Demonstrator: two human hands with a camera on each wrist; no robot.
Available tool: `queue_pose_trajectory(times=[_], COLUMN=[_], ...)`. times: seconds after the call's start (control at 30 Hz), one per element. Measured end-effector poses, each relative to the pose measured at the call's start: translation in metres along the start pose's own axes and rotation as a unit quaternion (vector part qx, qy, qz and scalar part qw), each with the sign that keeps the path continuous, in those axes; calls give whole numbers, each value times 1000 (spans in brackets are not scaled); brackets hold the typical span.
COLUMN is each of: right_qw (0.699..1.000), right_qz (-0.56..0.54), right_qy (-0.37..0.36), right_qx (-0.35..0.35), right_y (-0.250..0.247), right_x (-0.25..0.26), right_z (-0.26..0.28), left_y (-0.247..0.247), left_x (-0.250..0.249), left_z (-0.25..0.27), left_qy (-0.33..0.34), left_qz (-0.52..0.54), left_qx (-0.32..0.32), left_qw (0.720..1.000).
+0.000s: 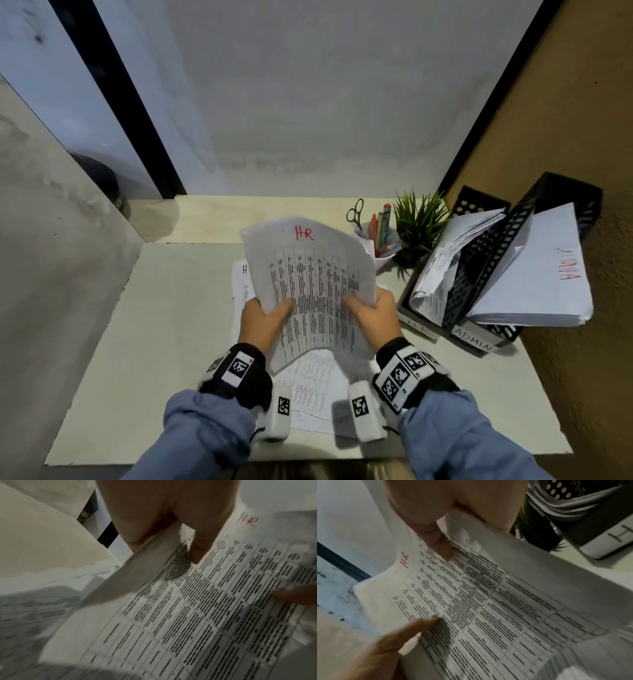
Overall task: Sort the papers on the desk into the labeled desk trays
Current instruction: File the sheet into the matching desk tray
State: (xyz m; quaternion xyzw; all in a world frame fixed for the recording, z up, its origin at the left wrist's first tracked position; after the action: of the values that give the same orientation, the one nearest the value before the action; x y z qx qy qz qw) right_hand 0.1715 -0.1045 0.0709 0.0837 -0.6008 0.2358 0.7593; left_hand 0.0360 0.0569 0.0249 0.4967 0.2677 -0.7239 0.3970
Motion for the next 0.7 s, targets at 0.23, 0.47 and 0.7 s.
queue_pose_trajectory(times=[0.23,0.47,0.7], right_qw=[994,995,927], right_qz=[-2,93,222], right_qy=[113,-42,2], right_qx=[12,-1,-301], right_y=[0,-28,-137], right_x=[-39,13,43], right_z=[13,-11,-53], left_y=[-7,-7,45], left_x=[20,-44,-161], left_z=[4,15,17], left_qy=[3,141,291], left_qz=[-177,-166,-228], left_qx=[13,-14,19], left_qw=[984,976,929])
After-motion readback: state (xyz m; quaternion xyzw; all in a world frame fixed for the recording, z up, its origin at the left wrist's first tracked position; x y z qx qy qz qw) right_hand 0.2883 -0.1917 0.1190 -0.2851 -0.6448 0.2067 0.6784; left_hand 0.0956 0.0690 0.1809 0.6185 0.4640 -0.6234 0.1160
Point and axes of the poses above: each hand's wrist, its own z-axis away from the middle knuckle, its own y-axis out of the palm, x = y × z, the point moved 9 cm from there along -z, towards the middle knuckle, and after that the axes turned 4 degrees about -x, right-handed, at the moved point
